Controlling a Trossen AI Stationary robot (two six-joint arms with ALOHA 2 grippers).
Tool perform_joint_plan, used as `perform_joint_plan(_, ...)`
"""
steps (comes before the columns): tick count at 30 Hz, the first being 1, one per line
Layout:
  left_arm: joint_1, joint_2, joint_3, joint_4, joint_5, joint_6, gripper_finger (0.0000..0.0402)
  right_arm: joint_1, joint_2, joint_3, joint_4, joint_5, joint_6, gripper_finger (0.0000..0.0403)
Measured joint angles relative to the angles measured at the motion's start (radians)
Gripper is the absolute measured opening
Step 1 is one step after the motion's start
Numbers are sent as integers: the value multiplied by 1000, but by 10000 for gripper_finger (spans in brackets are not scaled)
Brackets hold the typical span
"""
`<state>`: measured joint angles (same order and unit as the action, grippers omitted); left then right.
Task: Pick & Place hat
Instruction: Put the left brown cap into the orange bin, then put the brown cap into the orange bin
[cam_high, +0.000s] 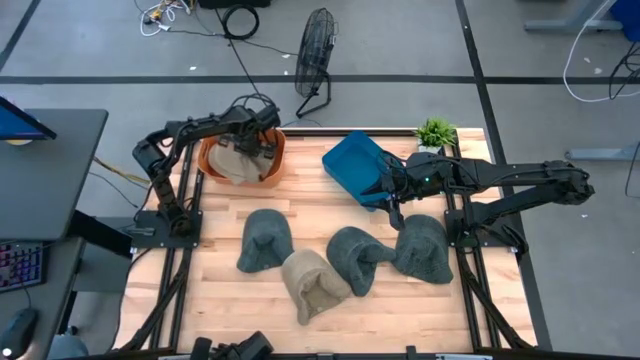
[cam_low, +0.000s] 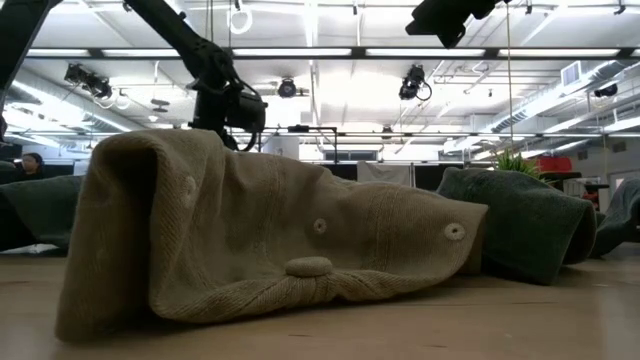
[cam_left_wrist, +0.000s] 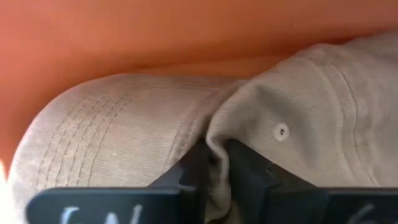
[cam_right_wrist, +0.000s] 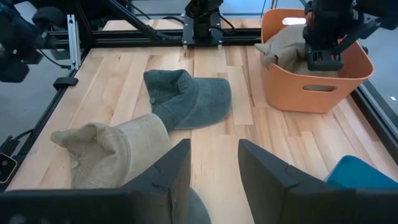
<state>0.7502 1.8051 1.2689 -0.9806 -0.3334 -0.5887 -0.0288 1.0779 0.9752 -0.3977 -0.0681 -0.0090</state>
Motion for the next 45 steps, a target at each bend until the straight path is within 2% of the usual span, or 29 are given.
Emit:
perform_joint_plan(6, -18, -2, 127, -133, 1, 77, 121, 0, 0, 0, 26, 0, 0, 137)
perform_joint_plan(13, -92, -2, 347, -339, -2, 171, 169, 0, 0, 0, 56, 0, 5, 137)
perform_joint_plan(18, -195, -6, 510, -438, -2, 251, 174, 0, 0, 0, 55, 0, 46, 137)
perform_joint_plan(22, -299, -48, 575, -485, -2, 286, 167, 0, -15, 0, 52, 0, 53, 137)
perform_joint_plan(28, -456, -202, 542, -504, -3, 181, 166, 20, -95, 0, 36, 0, 43, 137)
perform_joint_plan(32, -573, -318, 455, -454, -1, 108, 165, 50, -142, 0, -17, 0, 27, 137)
perform_joint_plan(38, -752, -443, 237, -228, 16, -12, 165, 83, -155, 0, -95, 0, 68, 137)
perform_joint_plan(45, -912, -445, 75, -4, 36, -31, 165, 93, -146, 0, -102, 0, 69, 137)
